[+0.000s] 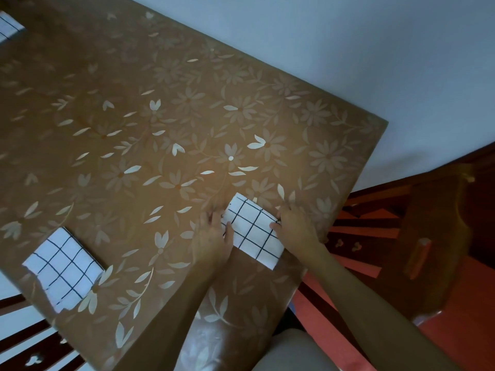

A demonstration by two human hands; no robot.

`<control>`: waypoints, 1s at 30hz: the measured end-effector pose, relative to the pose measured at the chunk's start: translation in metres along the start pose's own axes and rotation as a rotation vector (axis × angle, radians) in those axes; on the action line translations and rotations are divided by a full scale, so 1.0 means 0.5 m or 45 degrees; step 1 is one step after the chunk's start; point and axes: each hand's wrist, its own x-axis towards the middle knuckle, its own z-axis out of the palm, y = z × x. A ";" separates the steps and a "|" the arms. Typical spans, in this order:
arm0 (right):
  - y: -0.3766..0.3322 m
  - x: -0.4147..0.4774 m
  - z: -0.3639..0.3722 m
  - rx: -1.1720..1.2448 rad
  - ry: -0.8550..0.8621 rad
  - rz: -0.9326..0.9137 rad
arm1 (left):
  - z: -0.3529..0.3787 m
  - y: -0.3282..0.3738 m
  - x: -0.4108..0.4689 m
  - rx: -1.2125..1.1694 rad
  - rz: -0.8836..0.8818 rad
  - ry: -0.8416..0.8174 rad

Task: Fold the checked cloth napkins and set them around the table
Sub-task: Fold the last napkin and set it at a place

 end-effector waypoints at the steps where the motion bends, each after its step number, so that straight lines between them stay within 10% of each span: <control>1: 0.003 -0.006 0.001 0.008 -0.004 0.026 | -0.001 0.002 -0.002 -0.008 -0.018 -0.014; 15: 0.078 -0.095 -0.010 0.509 0.170 0.489 | 0.030 0.153 -0.027 -0.349 -0.045 -0.232; 30: 0.112 -0.099 -0.016 0.592 0.266 0.393 | 0.083 0.168 0.020 -0.862 -0.030 -0.388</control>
